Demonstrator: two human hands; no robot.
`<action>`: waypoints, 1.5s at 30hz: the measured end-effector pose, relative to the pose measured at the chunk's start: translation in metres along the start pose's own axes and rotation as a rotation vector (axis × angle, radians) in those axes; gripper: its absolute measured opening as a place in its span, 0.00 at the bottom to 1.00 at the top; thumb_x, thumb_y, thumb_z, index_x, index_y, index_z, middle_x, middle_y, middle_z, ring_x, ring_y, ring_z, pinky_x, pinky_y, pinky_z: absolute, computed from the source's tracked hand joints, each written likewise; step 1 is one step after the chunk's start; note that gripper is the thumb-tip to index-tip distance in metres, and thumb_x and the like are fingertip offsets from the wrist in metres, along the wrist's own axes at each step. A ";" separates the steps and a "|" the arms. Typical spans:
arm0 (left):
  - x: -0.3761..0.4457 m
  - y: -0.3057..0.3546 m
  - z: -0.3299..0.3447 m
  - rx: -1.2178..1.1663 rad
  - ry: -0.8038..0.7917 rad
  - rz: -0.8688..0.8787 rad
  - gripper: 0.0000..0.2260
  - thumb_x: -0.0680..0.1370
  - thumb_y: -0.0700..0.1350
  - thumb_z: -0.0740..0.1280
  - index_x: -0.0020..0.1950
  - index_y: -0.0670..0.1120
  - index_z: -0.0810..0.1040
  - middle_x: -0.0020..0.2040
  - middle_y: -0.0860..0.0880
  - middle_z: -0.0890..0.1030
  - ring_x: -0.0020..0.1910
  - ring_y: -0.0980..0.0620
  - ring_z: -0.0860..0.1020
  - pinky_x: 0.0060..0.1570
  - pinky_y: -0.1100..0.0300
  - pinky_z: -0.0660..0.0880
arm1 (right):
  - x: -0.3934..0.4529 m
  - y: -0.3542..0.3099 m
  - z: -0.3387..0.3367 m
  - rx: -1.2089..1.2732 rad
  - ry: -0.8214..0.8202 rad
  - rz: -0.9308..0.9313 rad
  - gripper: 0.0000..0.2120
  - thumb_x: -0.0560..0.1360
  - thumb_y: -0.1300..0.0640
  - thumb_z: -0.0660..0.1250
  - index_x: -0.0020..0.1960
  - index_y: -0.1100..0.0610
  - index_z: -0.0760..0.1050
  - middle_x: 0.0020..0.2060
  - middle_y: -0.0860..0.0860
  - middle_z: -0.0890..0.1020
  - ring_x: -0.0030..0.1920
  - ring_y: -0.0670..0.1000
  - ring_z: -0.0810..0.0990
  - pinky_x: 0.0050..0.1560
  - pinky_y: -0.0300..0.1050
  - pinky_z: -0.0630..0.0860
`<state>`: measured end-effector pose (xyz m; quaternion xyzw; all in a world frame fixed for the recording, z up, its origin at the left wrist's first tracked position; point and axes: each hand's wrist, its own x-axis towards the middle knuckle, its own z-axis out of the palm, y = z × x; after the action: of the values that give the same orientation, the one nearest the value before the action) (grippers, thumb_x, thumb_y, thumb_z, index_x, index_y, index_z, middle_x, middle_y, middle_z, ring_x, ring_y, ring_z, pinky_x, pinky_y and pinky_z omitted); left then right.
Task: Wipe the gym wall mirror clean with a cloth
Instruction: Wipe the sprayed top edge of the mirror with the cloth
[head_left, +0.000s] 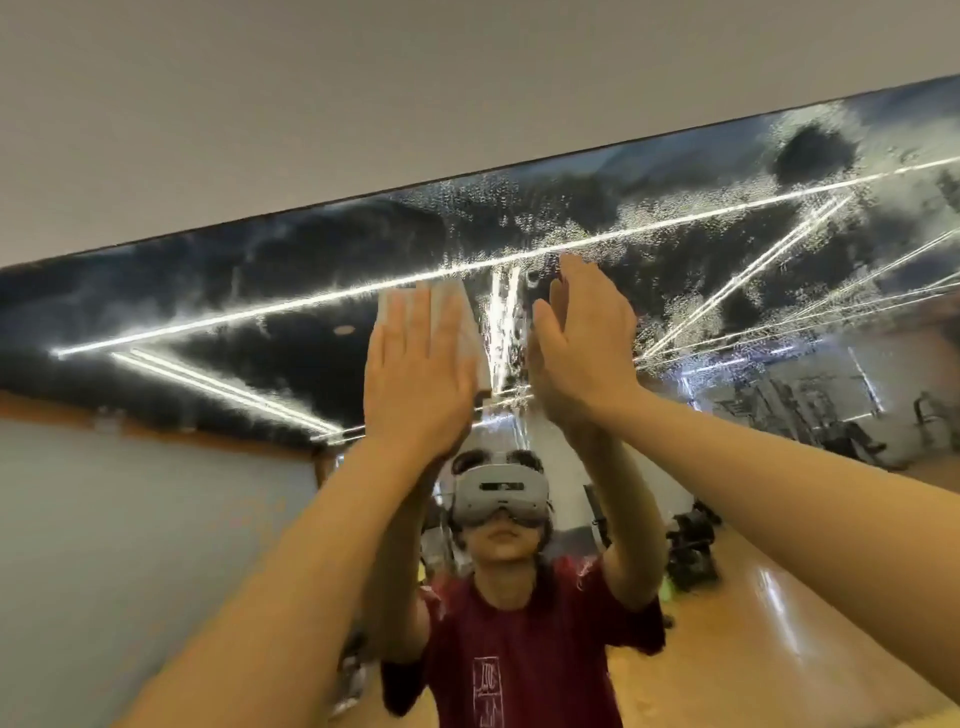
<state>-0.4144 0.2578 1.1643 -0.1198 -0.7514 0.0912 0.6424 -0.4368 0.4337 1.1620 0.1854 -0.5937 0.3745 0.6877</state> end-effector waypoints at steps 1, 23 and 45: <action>0.021 0.003 -0.002 0.013 -0.003 -0.036 0.28 0.83 0.55 0.43 0.81 0.47 0.44 0.81 0.42 0.48 0.79 0.41 0.47 0.77 0.47 0.45 | 0.003 0.005 -0.007 0.005 0.017 -0.050 0.17 0.78 0.49 0.56 0.61 0.58 0.71 0.52 0.53 0.77 0.51 0.53 0.73 0.58 0.62 0.72; 0.040 0.034 0.012 0.024 0.093 -0.237 0.26 0.83 0.54 0.44 0.80 0.46 0.47 0.80 0.41 0.54 0.78 0.39 0.52 0.76 0.42 0.53 | 0.011 0.087 -0.053 -0.311 -0.150 -0.282 0.27 0.78 0.47 0.53 0.73 0.57 0.66 0.74 0.59 0.66 0.75 0.61 0.60 0.74 0.60 0.53; 0.134 0.025 -0.009 0.025 0.009 0.232 0.26 0.83 0.50 0.47 0.81 0.49 0.49 0.81 0.45 0.54 0.79 0.42 0.51 0.77 0.45 0.52 | 0.009 0.091 -0.045 -0.361 -0.118 -0.273 0.27 0.78 0.46 0.51 0.73 0.56 0.67 0.74 0.58 0.67 0.76 0.59 0.60 0.75 0.59 0.53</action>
<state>-0.4239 0.3214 1.2852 -0.1981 -0.7286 0.1737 0.6322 -0.4729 0.5275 1.1428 0.1595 -0.6596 0.1541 0.7182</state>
